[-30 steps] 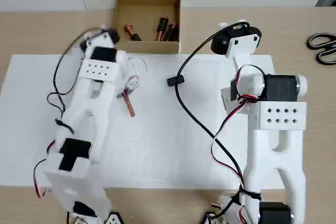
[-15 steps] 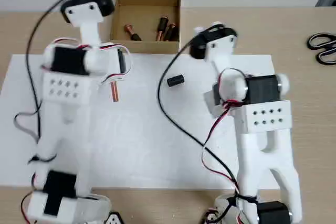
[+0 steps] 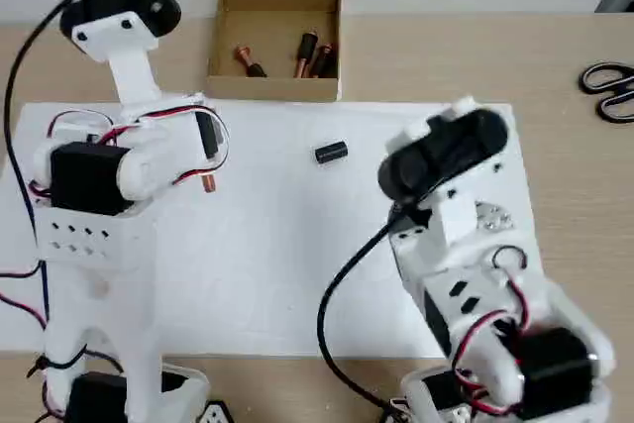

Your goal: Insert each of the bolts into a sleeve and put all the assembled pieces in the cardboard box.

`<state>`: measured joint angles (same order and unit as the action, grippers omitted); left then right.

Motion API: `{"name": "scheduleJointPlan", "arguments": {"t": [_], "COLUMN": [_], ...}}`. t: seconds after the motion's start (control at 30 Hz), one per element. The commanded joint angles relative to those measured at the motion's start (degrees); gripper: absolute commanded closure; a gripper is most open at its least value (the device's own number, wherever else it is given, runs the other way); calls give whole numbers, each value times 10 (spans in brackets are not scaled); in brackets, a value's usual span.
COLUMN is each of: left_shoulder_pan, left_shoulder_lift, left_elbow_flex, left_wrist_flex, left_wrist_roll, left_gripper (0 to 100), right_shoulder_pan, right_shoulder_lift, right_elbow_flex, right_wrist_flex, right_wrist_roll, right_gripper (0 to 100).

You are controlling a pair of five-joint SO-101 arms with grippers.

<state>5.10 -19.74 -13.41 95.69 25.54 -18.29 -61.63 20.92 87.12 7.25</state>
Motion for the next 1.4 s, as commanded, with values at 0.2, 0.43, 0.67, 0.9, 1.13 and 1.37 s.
{"name": "scheduleJointPlan", "arguments": {"t": [0.2, 0.43, 0.67, 0.9, 1.13, 1.37], "left_shoulder_pan": [89, 94, 164, 197, 212, 236], "left_shoulder_lift": [-103, -178, -249, -287, -292, -295], "left_elbow_flex": [177, 300, 398, 436, 470, 555], "left_wrist_flex": [-180, -324, -417, -440, -489, -601], "left_wrist_roll": [38, 38, 36, 36, 4, -47], "left_gripper": [994, 994, 994, 994, 994, 994], "right_shoulder_pan": [-14, -43, -43, -44, -101, -131], "right_shoulder_lift": [-179, -328, -405, -424, -423, -422], "right_elbow_flex": [301, 499, 637, 683, 687, 696], "right_wrist_flex": [-239, -317, -429, -472, -490, -517], "right_wrist_roll": [-9, -9, -84, -141, -168, -168], "right_gripper": [995, 995, 995, 995, 995, 995]}}
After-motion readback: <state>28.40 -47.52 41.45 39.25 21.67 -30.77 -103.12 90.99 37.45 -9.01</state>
